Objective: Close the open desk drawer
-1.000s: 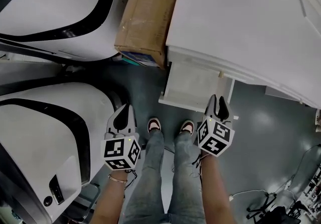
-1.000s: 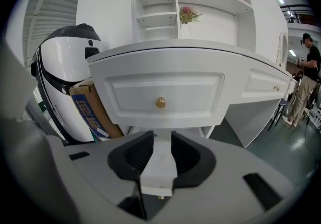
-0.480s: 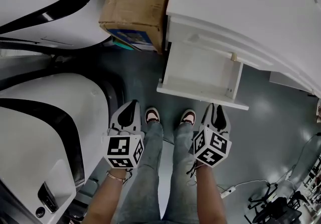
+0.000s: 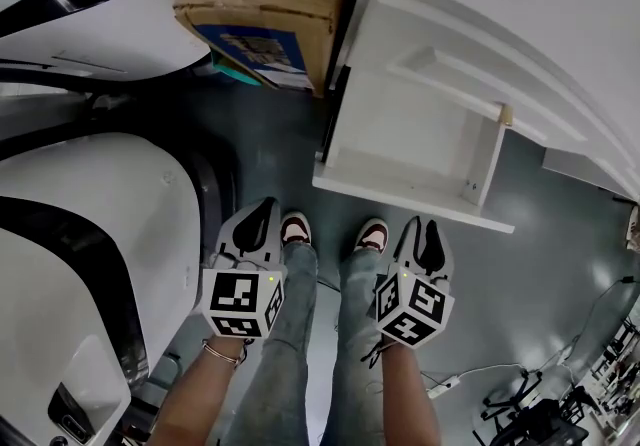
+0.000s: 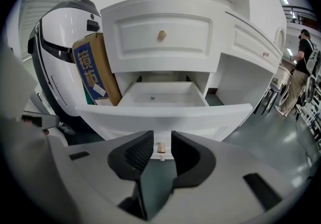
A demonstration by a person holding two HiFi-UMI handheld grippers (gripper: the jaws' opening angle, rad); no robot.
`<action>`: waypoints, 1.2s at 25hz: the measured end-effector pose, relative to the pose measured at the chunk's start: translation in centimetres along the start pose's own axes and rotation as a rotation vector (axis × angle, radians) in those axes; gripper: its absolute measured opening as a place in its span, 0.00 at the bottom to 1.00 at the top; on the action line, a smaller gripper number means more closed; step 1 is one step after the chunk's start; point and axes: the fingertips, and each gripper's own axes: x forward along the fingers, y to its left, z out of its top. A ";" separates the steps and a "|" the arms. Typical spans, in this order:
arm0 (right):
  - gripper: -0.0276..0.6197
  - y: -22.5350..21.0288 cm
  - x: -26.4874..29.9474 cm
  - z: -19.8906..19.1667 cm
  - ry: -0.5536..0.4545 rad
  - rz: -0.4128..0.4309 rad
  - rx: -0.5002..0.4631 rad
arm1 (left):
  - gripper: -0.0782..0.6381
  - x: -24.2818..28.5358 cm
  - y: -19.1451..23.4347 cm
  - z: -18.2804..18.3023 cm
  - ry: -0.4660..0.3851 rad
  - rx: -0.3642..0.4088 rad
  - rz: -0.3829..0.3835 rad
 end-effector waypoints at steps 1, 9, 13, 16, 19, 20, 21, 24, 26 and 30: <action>0.22 0.0 0.2 -0.1 0.001 -0.003 0.000 | 0.13 0.2 0.0 -0.2 0.001 0.000 -0.001; 0.22 0.6 1.2 -0.9 0.020 0.006 -0.027 | 0.13 0.9 0.5 -0.9 0.005 -0.007 0.003; 0.22 0.9 1.7 -0.6 0.011 0.011 -0.039 | 0.13 1.0 0.6 -1.1 0.004 -0.019 0.005; 0.22 1.1 2.2 -0.1 0.002 0.008 -0.030 | 0.13 1.0 0.7 -1.1 0.003 -0.028 0.008; 0.22 1.2 2.4 0.2 -0.010 0.003 -0.012 | 0.13 1.0 0.8 -1.0 0.002 -0.036 0.010; 0.22 1.1 2.5 0.3 -0.015 0.003 -0.011 | 0.13 1.0 0.8 -0.9 0.002 -0.037 0.010; 0.22 1.1 2.5 0.4 -0.021 0.003 -0.012 | 0.13 1.0 0.8 -0.9 0.001 -0.038 0.010; 0.22 1.1 2.9 0.7 -0.034 0.004 -0.018 | 0.13 1.1 0.8 -0.7 -0.003 -0.043 0.013; 0.22 1.1 3.1 1.1 -0.038 0.003 -0.018 | 0.13 1.3 0.9 -0.7 -0.006 -0.045 0.014; 0.22 1.1 3.6 1.7 -0.048 0.005 -0.018 | 0.13 1.4 1.0 -0.7 -0.006 -0.048 0.014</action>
